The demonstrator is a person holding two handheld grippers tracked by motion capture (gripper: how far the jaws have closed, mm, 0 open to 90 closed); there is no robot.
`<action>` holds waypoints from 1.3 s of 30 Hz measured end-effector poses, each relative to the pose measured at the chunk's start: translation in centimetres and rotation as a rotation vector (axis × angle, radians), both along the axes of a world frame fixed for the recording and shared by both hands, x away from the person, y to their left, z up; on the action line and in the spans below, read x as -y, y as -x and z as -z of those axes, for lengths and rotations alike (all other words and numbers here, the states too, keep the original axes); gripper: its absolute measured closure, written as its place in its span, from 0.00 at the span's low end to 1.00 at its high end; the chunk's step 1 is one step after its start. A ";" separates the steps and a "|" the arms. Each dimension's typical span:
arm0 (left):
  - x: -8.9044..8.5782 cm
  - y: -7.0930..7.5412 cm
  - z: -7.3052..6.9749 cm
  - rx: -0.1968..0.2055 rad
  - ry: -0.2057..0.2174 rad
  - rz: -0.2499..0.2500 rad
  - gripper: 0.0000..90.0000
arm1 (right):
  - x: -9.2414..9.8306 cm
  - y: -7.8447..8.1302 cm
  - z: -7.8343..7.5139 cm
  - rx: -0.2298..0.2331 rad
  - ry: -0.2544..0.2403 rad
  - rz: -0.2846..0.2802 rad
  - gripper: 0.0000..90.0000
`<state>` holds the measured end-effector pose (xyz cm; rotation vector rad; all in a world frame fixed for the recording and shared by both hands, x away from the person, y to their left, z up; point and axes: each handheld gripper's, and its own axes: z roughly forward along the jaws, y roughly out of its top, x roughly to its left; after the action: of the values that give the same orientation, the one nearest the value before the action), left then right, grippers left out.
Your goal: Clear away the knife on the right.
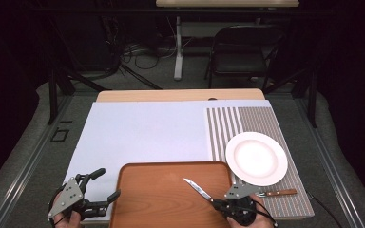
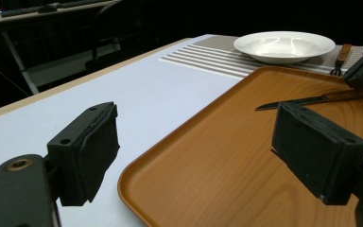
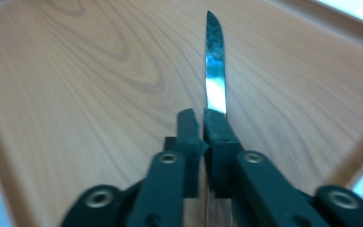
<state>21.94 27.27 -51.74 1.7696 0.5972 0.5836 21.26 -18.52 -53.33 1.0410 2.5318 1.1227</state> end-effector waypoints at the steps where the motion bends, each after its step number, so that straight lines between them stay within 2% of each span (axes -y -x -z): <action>1: 0.0 0.0 0.0 0.001 -0.001 0.000 0.17 | -0.3 -0.2 0.1 -0.004 0.016 -0.008 1.00; 9: -0.2 0.1 0.0 -0.001 0.003 -0.005 0.17 | -1.9 -1.4 1.1 -0.024 0.044 -0.047 1.00; 14: -0.2 0.2 0.0 0.001 0.001 -0.008 0.17 | -2.3 -1.9 1.4 -0.026 0.055 -0.048 1.00; 27: -0.3 0.3 0.0 -0.003 0.005 -0.013 0.17 | -0.7 -2.6 1.4 -0.036 0.041 0.032 1.00; 39: -0.4 0.4 0.0 0.001 -0.003 -0.018 0.17 | 1.2 -2.7 1.2 -0.053 0.069 0.079 1.00</action>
<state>21.55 27.64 -51.71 1.7682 0.6124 0.5980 23.93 -19.75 -54.50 1.1574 2.5258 0.9923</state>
